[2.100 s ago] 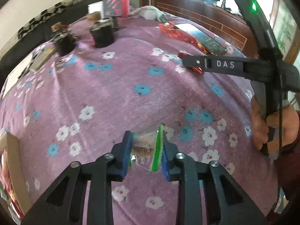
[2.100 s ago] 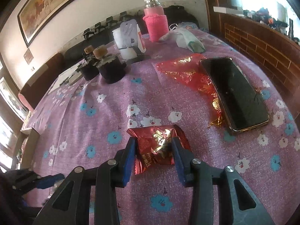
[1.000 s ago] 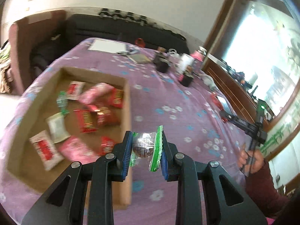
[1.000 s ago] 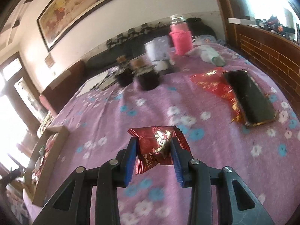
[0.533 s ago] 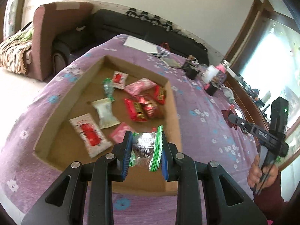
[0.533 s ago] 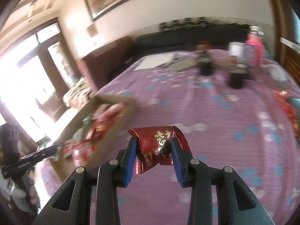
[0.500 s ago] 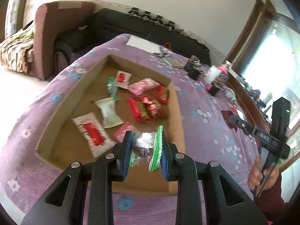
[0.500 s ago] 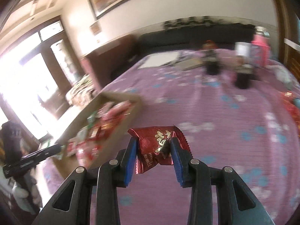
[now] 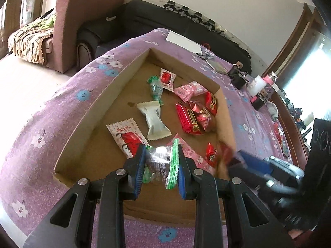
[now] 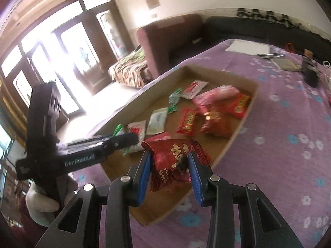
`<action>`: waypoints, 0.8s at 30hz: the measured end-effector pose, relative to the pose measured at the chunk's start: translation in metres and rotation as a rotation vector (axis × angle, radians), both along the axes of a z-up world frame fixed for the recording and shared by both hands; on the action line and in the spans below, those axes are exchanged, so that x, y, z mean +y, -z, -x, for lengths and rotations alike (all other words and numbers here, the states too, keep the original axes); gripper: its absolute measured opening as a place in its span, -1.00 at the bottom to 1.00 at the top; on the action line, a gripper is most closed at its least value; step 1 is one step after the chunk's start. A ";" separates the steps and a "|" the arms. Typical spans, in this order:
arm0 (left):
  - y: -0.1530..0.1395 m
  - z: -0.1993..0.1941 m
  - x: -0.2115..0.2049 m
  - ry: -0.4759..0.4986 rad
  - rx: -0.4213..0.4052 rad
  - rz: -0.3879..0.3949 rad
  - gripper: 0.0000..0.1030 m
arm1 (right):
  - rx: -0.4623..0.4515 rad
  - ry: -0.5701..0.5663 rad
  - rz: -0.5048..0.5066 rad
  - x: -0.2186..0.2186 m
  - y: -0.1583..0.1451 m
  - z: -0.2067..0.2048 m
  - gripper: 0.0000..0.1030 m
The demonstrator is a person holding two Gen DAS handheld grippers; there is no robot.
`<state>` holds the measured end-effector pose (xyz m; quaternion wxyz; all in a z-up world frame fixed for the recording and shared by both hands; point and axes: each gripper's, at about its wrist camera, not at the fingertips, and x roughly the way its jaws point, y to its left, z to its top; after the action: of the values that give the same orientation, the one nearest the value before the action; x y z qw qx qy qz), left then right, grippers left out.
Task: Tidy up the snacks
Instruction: 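Carry both packets over the tray and open both tools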
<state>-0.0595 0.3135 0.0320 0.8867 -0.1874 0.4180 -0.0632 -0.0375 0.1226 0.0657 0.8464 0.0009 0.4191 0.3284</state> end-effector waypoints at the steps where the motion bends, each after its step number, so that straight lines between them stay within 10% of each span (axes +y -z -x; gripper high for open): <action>1: 0.001 0.000 0.001 -0.003 -0.001 0.002 -0.53 | 0.002 -0.006 0.004 0.004 0.002 0.001 -0.29; 8: -0.002 0.000 0.004 -0.018 -0.018 -0.007 -0.50 | 0.001 -0.034 0.042 0.021 0.012 0.004 -0.29; 13: -0.010 0.004 0.006 -0.054 -0.037 -0.014 0.13 | -0.028 -0.042 0.073 0.027 0.014 0.007 -0.28; 24: -0.035 0.016 0.003 -0.089 -0.107 -0.085 0.14 | -0.173 -0.071 0.227 0.047 0.019 0.026 -0.24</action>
<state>-0.0752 0.3166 0.0666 0.9169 -0.1644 0.3633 -0.0161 -0.0636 0.1695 0.0469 0.8618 -0.1381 0.3789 0.3076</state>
